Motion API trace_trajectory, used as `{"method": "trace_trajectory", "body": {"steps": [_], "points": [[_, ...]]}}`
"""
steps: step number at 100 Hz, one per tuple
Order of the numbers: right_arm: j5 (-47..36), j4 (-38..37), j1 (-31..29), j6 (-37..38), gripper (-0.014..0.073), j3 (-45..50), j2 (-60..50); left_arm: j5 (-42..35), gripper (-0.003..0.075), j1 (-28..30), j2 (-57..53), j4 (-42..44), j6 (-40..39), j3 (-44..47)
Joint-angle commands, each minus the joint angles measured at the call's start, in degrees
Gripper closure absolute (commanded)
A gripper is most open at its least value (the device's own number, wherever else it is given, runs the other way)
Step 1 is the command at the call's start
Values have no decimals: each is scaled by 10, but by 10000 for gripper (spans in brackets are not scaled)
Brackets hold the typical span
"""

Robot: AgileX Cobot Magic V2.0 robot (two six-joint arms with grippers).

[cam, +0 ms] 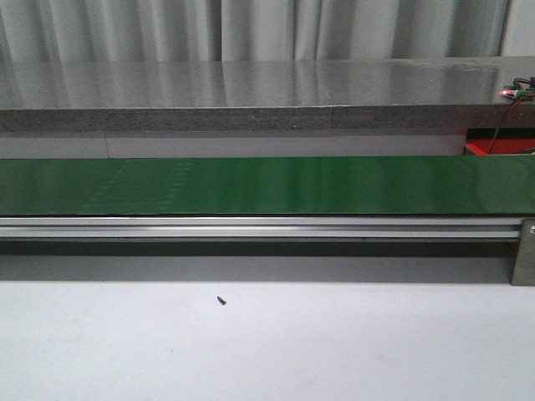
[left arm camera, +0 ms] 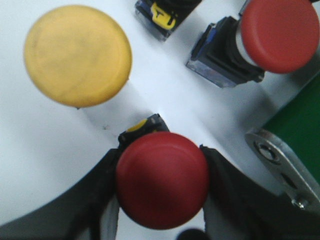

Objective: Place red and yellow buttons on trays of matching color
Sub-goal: 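Carry the red button onto the green belt and open the left gripper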

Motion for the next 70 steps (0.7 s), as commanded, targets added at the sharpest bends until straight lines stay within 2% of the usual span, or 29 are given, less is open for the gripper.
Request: {"method": "trace_trajectory", "body": {"steps": [1, 24, 43, 53, 70], "points": [[-46, -5, -2, -1, 715, -11, -10, 8, 571, 1, -43, -6, 17, -15], [-46, -5, -2, -1, 715, -11, -10, 59, 572, 1, -122, -5, 58, -29], [-46, -5, -2, -1, 715, -11, -10, 139, 572, -1, -146, 5, 80, -102], [-46, -5, -2, -1, 715, -11, -10, 169, 572, -15, -144, 18, 87, -146], [-46, -5, -2, -1, 715, -11, -10, 171, 572, -61, -133, 31, 88, -189]]}}
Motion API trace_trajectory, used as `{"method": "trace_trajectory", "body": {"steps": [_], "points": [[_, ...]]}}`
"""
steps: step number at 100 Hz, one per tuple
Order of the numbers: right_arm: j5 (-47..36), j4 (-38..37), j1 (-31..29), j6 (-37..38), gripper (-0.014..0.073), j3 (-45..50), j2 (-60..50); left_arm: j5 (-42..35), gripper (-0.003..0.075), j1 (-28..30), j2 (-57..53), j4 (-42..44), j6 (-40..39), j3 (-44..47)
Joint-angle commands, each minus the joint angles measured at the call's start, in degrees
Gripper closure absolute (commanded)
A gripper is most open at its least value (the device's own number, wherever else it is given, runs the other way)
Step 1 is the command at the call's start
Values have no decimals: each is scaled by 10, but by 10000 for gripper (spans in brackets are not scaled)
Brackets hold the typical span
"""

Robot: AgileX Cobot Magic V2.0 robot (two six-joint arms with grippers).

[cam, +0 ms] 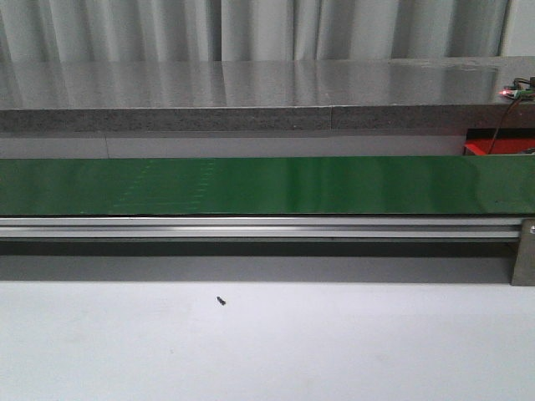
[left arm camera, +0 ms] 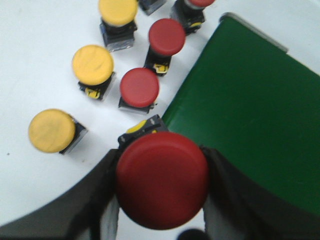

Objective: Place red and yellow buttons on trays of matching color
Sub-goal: 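Carry the red button onto the green belt and open the left gripper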

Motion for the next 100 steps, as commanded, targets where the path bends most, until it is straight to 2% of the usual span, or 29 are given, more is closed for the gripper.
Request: {"method": "trace_trajectory", "body": {"steps": [1, 31, 64, 74, 91, 100], "points": [[-46, -5, -2, -1, 715, -11, -10, -15, 572, -23, -7, -2, 3, -35], [-46, -5, -2, -1, 715, -11, -10, -5, 572, -83, 80, -1, 6, -80], [-46, -5, -2, -1, 715, -11, -10, 7, 561, -90, 147, -4, 7, -100], [-46, -5, -2, -1, 715, -11, -10, 8, 470, -90, 148, -4, 7, -100], [-46, -5, -2, -1, 715, -11, -10, 14, 167, -90, 146, -20, 7, -116], [-46, -5, -2, -1, 715, -11, -10, 11, 111, -91, 136, -27, 7, -123]]}}
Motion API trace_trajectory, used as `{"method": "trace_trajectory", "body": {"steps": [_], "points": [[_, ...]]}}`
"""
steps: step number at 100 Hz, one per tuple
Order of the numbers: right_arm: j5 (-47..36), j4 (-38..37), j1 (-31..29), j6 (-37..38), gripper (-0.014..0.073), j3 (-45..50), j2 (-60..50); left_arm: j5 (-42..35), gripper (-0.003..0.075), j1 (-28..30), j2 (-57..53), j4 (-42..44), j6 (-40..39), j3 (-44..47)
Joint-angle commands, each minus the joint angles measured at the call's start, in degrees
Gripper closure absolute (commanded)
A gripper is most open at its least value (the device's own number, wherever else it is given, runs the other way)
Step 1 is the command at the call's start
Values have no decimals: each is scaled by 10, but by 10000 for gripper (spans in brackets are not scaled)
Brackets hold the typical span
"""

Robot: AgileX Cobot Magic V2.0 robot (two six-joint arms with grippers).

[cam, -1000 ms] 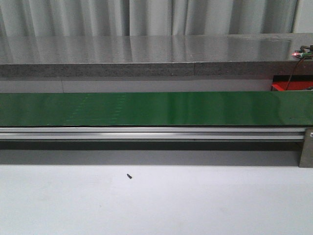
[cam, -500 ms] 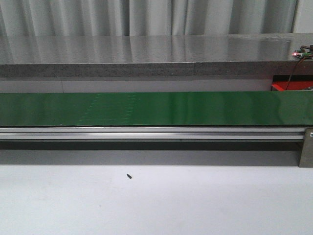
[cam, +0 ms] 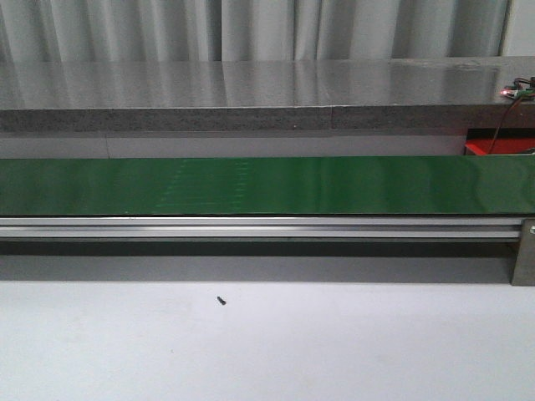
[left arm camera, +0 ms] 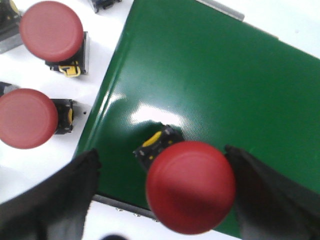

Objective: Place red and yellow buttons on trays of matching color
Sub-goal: 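Carry the red button onto the green belt and open the left gripper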

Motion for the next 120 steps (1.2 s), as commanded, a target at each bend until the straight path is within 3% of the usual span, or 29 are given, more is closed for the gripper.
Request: {"method": "trace_trajectory", "body": {"steps": [1, 42, 68, 120], "points": [[-46, -5, -2, -1, 715, -11, -10, -15, 111, -4, -36, -20, 0, -24], [-46, -5, -2, -1, 715, -11, -10, -25, 113, 3, -115, -17, 0, -24], [-46, -5, -2, -1, 715, -11, -10, 19, 113, 64, -133, -3, 7, -24], [-46, -5, -2, -1, 715, -11, -10, 35, 113, 159, -133, 8, 15, -16]]}}
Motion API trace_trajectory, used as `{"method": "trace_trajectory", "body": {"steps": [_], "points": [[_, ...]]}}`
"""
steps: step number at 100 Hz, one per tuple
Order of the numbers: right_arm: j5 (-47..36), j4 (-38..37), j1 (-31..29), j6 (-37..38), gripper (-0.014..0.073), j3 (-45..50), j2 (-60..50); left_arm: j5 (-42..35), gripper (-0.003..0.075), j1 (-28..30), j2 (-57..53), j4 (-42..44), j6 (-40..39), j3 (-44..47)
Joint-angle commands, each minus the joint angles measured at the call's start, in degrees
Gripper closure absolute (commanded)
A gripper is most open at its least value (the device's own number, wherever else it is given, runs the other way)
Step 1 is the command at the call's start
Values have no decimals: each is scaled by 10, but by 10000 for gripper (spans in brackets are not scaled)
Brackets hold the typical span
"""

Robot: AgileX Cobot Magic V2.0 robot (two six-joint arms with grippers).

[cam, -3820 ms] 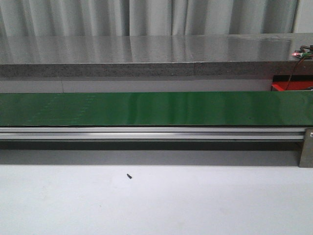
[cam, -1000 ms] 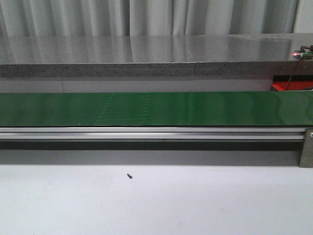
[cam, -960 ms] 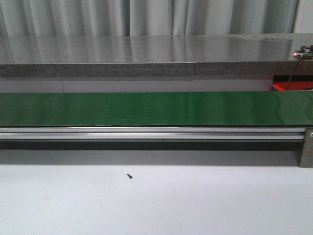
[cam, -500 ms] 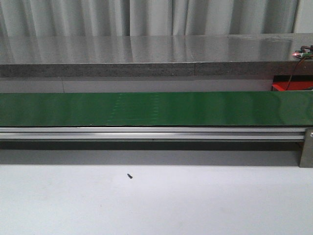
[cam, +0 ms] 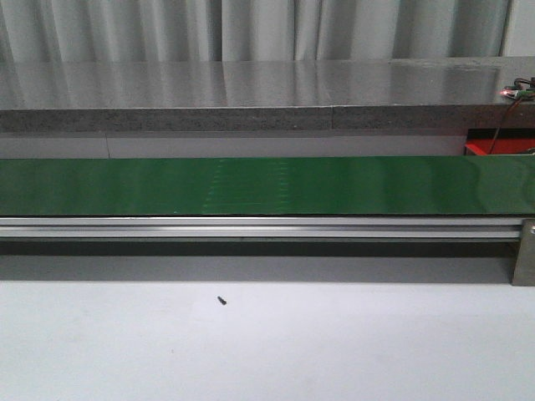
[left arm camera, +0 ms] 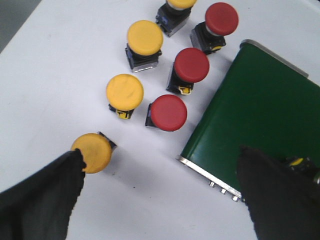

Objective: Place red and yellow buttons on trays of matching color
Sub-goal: 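Carry the red button onto the green belt and open the left gripper, then move the left gripper back over a yellow-capped button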

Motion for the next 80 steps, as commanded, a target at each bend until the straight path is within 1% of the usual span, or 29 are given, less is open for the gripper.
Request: {"method": "trace_trajectory", "body": {"steps": [1, 20, 37, 52, 80], "points": [[-46, -5, -2, -1, 715, -11, -10, -12, 113, 9, -24, -6, 2, -14], [-46, -5, -2, -1, 715, -11, -10, 7, 113, 31, -24, -3, -11, -14], [-46, -5, -2, -1, 715, -11, -10, -2, 113, 35, -18, 51, -17, -14], [-46, -5, -2, -1, 715, -11, -10, 17, 113, 34, 19, 51, -17, -14], [-46, -5, -2, -1, 715, -11, -10, 1, 113, 34, 58, 56, -13, -14]]}}
